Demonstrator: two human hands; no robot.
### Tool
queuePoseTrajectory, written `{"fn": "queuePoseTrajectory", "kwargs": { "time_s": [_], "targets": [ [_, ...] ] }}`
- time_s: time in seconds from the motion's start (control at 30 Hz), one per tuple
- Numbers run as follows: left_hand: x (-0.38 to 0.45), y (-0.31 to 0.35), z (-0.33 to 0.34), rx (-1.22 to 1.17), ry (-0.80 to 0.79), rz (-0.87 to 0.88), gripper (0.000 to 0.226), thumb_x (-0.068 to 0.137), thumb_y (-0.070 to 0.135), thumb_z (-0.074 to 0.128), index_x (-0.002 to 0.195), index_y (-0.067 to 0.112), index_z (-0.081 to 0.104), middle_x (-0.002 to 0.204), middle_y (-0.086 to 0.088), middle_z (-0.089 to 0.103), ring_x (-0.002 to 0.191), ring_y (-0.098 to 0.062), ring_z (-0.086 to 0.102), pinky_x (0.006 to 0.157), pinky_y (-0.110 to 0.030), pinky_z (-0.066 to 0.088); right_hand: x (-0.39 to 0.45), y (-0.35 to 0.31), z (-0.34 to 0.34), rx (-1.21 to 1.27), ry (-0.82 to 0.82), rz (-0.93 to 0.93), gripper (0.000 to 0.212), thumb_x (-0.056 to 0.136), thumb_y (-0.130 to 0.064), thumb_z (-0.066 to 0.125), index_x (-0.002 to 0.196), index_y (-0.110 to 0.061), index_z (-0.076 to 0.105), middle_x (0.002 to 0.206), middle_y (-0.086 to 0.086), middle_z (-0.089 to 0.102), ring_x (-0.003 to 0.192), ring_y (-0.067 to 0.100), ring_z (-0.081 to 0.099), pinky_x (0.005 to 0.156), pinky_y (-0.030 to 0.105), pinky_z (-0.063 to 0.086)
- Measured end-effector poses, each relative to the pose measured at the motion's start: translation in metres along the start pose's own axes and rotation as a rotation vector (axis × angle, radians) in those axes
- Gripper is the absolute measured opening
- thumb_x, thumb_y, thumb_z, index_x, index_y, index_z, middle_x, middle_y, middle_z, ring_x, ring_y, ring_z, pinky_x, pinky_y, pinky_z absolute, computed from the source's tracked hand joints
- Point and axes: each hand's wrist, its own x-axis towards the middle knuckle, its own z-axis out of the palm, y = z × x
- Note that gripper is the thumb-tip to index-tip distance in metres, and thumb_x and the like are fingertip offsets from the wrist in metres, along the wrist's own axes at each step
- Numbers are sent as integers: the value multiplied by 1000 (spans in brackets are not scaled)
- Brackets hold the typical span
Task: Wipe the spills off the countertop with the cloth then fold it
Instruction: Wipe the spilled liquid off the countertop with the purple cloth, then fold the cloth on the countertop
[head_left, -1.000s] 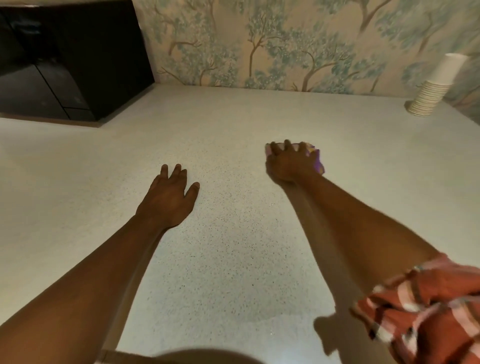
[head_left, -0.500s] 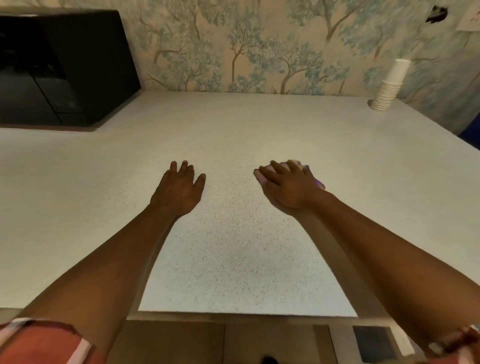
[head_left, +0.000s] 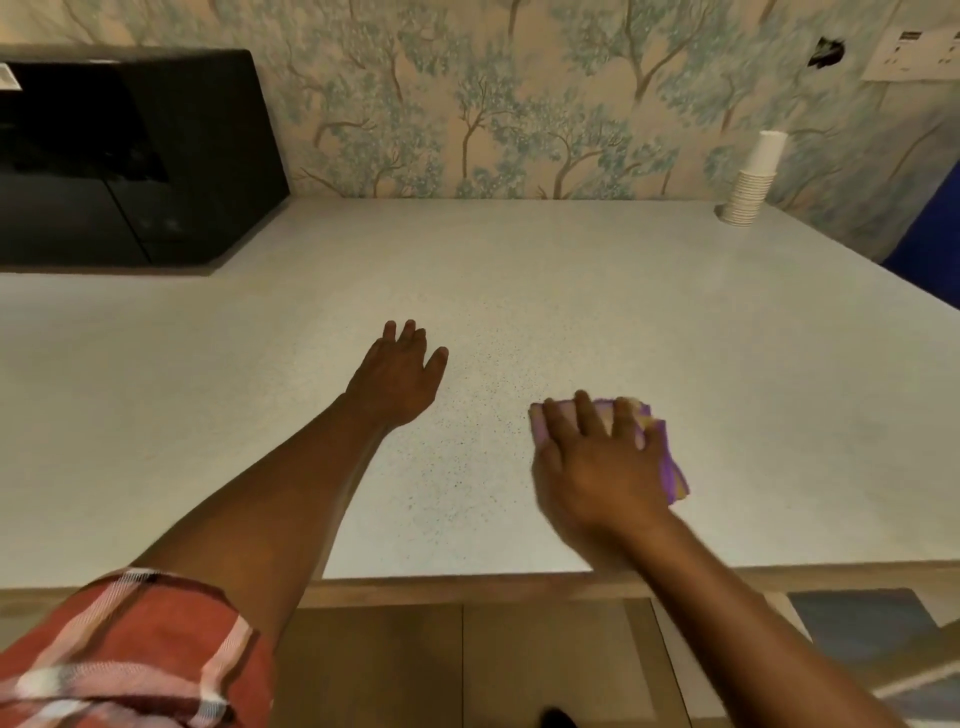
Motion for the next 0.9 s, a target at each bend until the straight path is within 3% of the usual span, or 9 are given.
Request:
{"fn": "queuePoseTrajectory", "kwargs": {
  "time_s": [0.1, 0.2, 0.27, 0.3, 0.33, 0.4, 0.5, 0.67, 0.9],
  "targets": [
    [-3, 2, -1, -29, -3, 16, 71, 98, 52, 22, 150, 3, 23, 160, -17, 18, 149, -36, 5, 120, -46, 11, -8, -38, 0, 86, -65, -76, 59, 103, -46, 15, 161, -35, 12, 172, 6, 6, 155, 48, -2, 119, 71, 1],
    [-7, 8, -7, -77, -27, 41, 71, 98, 52, 23, 151, 6, 20, 162, -13, 14, 150, -29, 2, 121, -43, 8, -2, -57, -9, 378, -30, -190, 52, 106, -39, 26, 157, -32, 33, 171, 1, 17, 157, 38, 7, 124, 63, 6],
    [-14, 13, -14, -173, -51, 30, 70, 98, 54, 25, 153, 11, 18, 163, -7, 15, 150, -23, 2, 121, -39, 9, 3, -53, -19, 761, 18, -191, 45, 106, -32, 36, 150, -30, 47, 166, -5, 31, 152, 20, 32, 122, 26, 28],
    [-17, 16, -18, -217, -51, 27, 69, 98, 54, 29, 153, 13, 20, 162, -6, 20, 150, -22, 8, 120, -37, 12, 4, -47, -24, 878, 54, -178, 43, 105, -29, 41, 146, -28, 54, 163, -7, 38, 139, 6, 46, 103, 1, 34],
    [-21, 19, -22, -240, -44, 36, 66, 98, 52, 33, 152, 15, 24, 159, -7, 28, 148, -22, 20, 118, -36, 19, 6, -38, -29, 920, 102, -159, 40, 104, -26, 44, 141, -27, 59, 158, -7, 45, 121, -6, 54, 84, -9, 34],
    [-29, 29, -28, -254, -11, 62, 59, 97, 46, 43, 148, 17, 36, 149, -7, 46, 133, -23, 46, 109, -32, 34, 9, -17, -35, 901, 186, -108, 36, 101, -23, 50, 132, -27, 67, 146, -5, 60, 107, -7, 60, 79, -5, 39],
    [-40, 48, -32, -240, 21, 66, 46, 94, 42, 51, 133, 18, 56, 125, -3, 67, 112, -21, 61, 86, -24, 40, 10, 9, -38, 875, 215, -46, 34, 97, -25, 54, 125, -29, 71, 124, -5, 73, 103, 4, 69, 87, 20, 51],
    [-49, 77, -34, -62, -133, 62, 45, 88, 50, 53, 116, 18, 67, 116, -2, 69, 109, -22, 61, 81, -29, 43, 5, 32, -35, 858, 196, -59, 28, 94, -29, 59, 120, -32, 72, 104, -24, 69, 83, -24, 61, 68, 11, 43],
    [-38, 103, -56, 119, -449, -37, 38, 83, 39, 67, 100, 6, 73, 103, -9, 72, 94, -24, 66, 66, -29, 48, 10, 55, -39, 825, 176, -64, 32, 94, -31, 64, 126, -30, 71, 97, -25, 66, 85, -1, 64, 71, 18, 46]
  ]
}}
